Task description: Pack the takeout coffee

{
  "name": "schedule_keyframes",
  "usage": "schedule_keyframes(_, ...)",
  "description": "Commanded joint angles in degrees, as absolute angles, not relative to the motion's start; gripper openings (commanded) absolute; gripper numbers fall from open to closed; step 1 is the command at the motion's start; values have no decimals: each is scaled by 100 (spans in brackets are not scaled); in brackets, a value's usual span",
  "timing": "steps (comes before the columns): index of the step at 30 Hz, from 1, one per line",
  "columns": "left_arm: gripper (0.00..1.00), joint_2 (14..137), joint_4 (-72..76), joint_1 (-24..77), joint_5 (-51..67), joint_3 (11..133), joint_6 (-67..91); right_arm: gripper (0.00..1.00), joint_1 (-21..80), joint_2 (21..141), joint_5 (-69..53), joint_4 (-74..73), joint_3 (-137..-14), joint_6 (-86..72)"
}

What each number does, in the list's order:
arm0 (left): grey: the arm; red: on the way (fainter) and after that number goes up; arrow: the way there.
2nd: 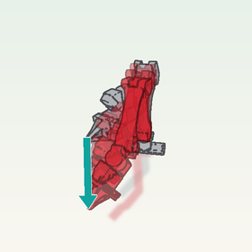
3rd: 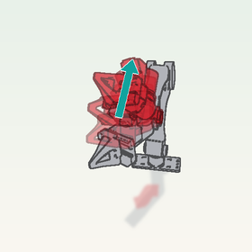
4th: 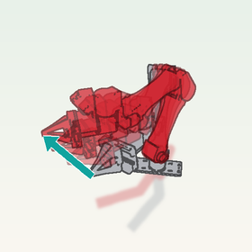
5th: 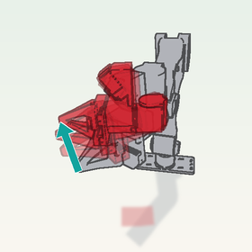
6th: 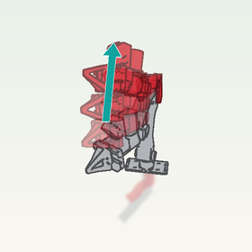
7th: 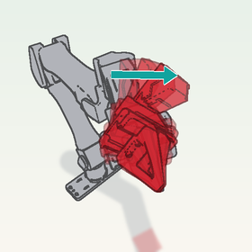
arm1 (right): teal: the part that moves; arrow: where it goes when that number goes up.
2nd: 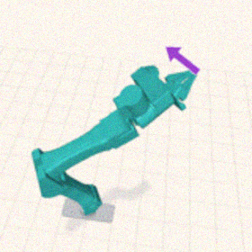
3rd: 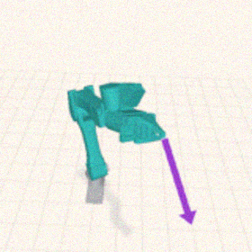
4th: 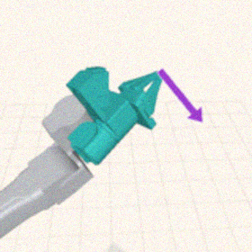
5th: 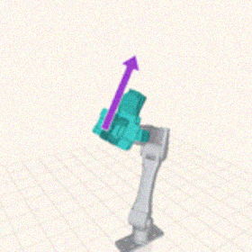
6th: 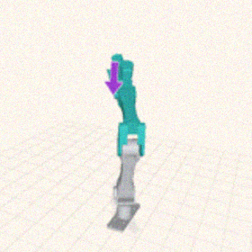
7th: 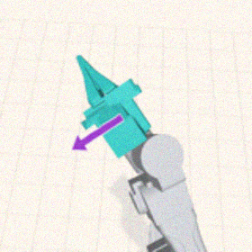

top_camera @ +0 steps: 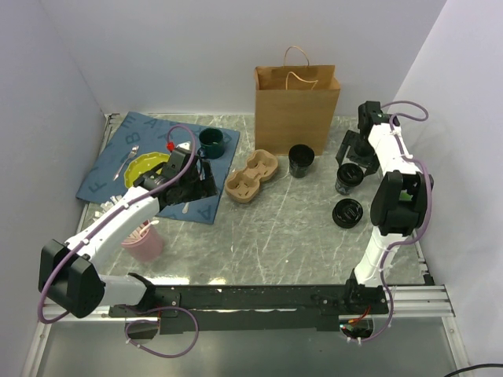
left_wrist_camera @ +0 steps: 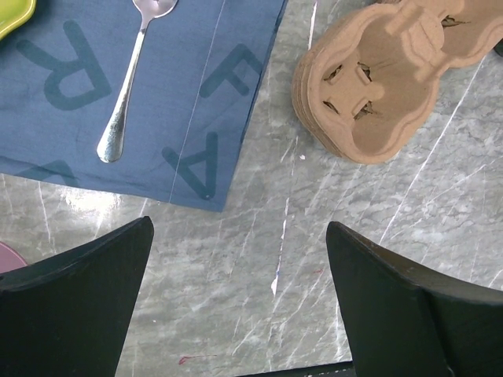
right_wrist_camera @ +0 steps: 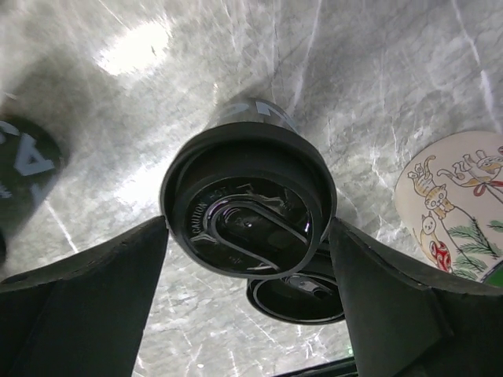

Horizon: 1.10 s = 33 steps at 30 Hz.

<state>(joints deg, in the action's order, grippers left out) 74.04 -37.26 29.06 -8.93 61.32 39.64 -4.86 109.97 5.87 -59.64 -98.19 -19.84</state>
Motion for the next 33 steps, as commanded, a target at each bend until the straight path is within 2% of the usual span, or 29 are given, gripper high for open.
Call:
schedule_keyframes(1,98,7357,-3621,2874,-967,6398,3867,92,-545,10916,580,-6205,-10379,-1969)
schedule_keyframes(7,98,7330,-3700,2874,-984,6530,3832,93,-554,10601,589,-6407,-10810,-1899)
schedule_keyframes(12,98,7225,-3700,2874,-835,6574,3876,93,-536,10100,27,-5960,-11021,-1784)
schedule_keyframes(19,98,7198,-3726,2874,-729,6881,3964,90,-519,9624,-772,-4854,-11232,-1934)
schedule_keyframes(25,97,7216,-3937,2874,-589,7312,4104,87,-431,9772,-2214,-3113,-11224,-1706)
schedule_keyframes(33,96,7304,-4693,2874,-703,7910,4368,86,-343,10634,-1161,-2980,-12417,-2197)
